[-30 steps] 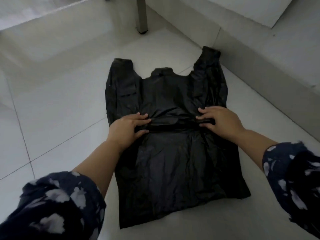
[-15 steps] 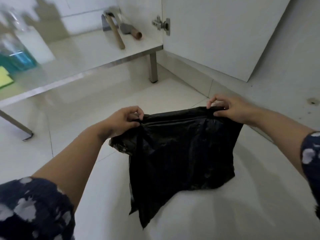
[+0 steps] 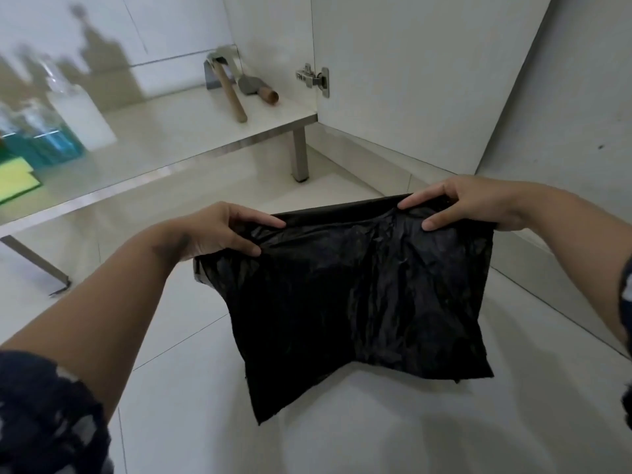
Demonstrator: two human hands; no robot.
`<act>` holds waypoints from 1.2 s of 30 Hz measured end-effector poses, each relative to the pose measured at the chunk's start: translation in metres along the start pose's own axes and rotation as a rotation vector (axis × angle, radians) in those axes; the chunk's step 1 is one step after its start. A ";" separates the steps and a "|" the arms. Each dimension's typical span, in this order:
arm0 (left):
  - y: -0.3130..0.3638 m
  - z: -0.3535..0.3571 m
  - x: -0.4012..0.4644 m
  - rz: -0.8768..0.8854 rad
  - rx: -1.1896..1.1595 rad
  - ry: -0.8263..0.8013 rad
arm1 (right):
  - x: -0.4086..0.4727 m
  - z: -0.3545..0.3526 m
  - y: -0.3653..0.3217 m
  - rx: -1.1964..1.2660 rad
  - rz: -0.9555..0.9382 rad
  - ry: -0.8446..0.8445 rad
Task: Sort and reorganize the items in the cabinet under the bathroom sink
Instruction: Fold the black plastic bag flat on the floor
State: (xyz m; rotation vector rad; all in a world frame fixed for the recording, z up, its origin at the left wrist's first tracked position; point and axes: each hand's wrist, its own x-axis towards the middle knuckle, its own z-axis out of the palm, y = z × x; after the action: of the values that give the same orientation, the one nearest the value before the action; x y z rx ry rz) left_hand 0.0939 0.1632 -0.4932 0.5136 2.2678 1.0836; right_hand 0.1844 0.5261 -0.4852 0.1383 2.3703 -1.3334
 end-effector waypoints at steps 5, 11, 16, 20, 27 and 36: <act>-0.002 -0.001 0.013 -0.006 0.029 0.049 | -0.001 0.001 0.009 0.120 0.069 -0.057; -0.033 0.020 0.048 -0.086 0.077 -0.017 | 0.022 0.022 0.056 0.051 0.149 -0.056; -0.065 0.041 0.079 -0.143 0.105 -0.064 | 0.051 0.037 0.095 -0.100 0.142 0.016; -0.088 0.058 0.111 -0.083 0.396 0.107 | 0.078 0.051 0.121 -0.169 0.158 0.101; -0.106 0.095 0.148 0.024 0.803 0.277 | 0.106 0.072 0.166 -0.283 0.163 0.189; -0.094 0.109 0.149 0.175 1.086 0.420 | 0.113 0.068 0.138 -0.879 0.093 0.147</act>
State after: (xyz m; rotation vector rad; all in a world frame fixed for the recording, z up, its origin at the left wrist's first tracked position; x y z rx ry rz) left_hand 0.0405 0.2526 -0.6722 0.9659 3.1201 -0.1173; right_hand 0.1419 0.5303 -0.6716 0.0823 2.7957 -0.1626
